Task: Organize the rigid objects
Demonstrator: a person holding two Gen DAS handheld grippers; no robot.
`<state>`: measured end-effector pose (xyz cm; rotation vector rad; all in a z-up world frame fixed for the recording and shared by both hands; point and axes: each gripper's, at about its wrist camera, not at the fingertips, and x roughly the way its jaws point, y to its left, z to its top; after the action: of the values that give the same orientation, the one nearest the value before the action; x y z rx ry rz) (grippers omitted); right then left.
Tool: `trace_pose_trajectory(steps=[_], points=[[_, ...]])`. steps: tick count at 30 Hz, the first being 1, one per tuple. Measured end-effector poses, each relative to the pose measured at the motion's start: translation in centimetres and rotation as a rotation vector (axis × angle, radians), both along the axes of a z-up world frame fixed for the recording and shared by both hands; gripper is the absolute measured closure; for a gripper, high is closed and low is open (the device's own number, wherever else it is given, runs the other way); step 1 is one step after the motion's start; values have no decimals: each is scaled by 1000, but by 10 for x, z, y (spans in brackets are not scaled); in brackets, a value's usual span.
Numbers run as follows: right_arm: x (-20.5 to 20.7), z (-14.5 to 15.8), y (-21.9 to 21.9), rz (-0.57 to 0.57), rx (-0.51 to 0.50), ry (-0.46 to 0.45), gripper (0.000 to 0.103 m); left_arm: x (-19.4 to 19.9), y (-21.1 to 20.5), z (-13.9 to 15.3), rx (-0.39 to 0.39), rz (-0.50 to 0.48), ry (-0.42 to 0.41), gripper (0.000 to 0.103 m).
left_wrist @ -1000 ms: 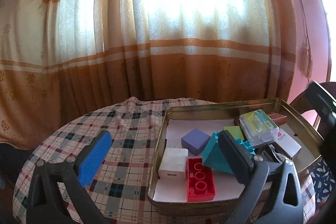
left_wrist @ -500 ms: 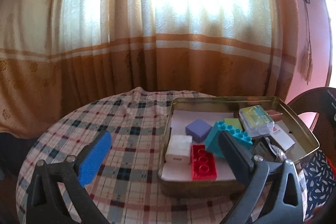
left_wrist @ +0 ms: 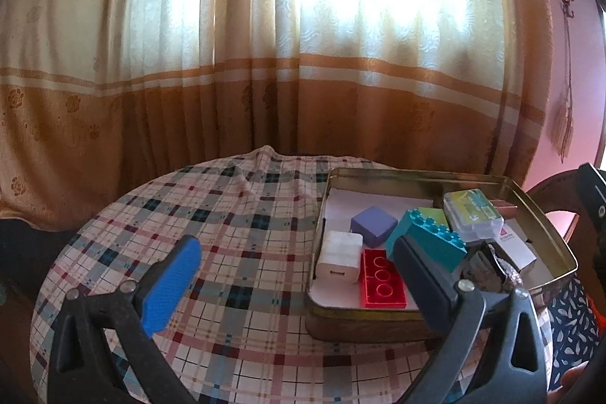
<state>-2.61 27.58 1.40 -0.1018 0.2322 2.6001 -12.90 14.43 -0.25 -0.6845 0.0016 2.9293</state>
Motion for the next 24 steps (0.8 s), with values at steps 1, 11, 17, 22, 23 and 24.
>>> trace_pose_trajectory(steps=[1, 11, 17, 22, 23, 24], points=[[0, 0, -1, 0, 2, 0, 1, 0, 1, 0, -3, 1, 3, 0], [1, 1, -4, 2, 18, 4, 1, 1, 1, 1, -6, 2, 11, 0], [1, 1, -5, 1, 22, 0, 1, 4, 3, 1, -20, -1, 23, 0], [1, 1, -6, 1, 20, -2, 1, 4, 4, 1, -30, -3, 24, 0], [1, 2, -6, 0, 19, -3, 1, 4, 5, 2, -31, -3, 25, 0], [1, 2, -6, 0, 18, -4, 1, 5, 5, 2, -32, -3, 26, 0]])
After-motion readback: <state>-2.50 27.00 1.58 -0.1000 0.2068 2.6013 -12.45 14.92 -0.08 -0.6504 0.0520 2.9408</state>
